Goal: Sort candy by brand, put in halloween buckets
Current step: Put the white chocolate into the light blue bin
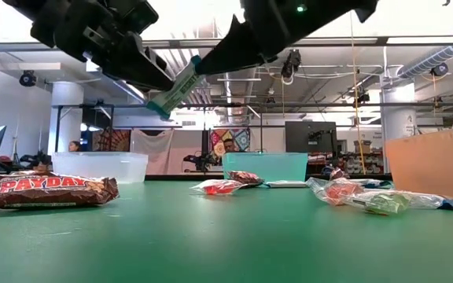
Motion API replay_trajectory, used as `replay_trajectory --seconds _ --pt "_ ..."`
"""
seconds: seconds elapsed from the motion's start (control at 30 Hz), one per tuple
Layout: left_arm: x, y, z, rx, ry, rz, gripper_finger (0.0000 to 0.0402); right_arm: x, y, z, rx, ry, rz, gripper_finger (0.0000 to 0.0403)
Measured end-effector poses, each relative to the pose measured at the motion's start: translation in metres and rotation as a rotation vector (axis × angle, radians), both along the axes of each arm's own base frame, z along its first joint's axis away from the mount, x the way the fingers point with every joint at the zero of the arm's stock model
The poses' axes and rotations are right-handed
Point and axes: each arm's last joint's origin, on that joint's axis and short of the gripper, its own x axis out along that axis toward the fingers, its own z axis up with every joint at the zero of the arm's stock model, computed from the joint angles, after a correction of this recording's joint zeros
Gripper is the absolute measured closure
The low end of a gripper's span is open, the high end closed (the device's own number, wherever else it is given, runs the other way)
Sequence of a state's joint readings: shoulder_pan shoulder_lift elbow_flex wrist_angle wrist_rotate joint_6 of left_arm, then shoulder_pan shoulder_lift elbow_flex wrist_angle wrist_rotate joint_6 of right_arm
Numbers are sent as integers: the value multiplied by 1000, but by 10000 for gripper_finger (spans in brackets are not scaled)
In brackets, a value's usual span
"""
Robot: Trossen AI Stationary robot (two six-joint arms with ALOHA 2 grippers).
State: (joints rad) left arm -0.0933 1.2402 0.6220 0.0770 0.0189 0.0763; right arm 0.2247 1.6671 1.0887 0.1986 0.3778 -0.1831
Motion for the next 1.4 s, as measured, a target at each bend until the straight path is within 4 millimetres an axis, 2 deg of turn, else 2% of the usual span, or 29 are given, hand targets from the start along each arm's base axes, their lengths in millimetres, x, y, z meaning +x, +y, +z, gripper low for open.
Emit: replay_trajectory --seconds 0.17,0.43,0.57,0.67,0.8,0.9,1.03,1.23,1.4 --pt "1 0 -1 1 5 0 389 7 -4 3 -3 44 3 223" --pt "0 0 0 10 0 -9 388 8 -6 9 -29 55 35 378" --pt "1 0 0 13 -8 -2 385 7 -8 10 -28 54 34 391" --pt "-1 0 3 11 -15 3 368 4 -10 14 -25 66 29 393" --pt "-3 2 7 -8 -28 40 319 -1 -16 27 -4 107 0 394" --pt "-7 5 11 42 -36 133 278 -6 -28 37 16 195 -66 394" --pt "-17 12 17 132 -18 296 236 -14 -62 51 -16 320 -300 394" --pt "-27 12 34 77 -52 348 213 -31 -145 60 37 429 -648 394" --pt "-31 12 35 45 -36 367 214 -44 -207 49 187 464 -727 394"
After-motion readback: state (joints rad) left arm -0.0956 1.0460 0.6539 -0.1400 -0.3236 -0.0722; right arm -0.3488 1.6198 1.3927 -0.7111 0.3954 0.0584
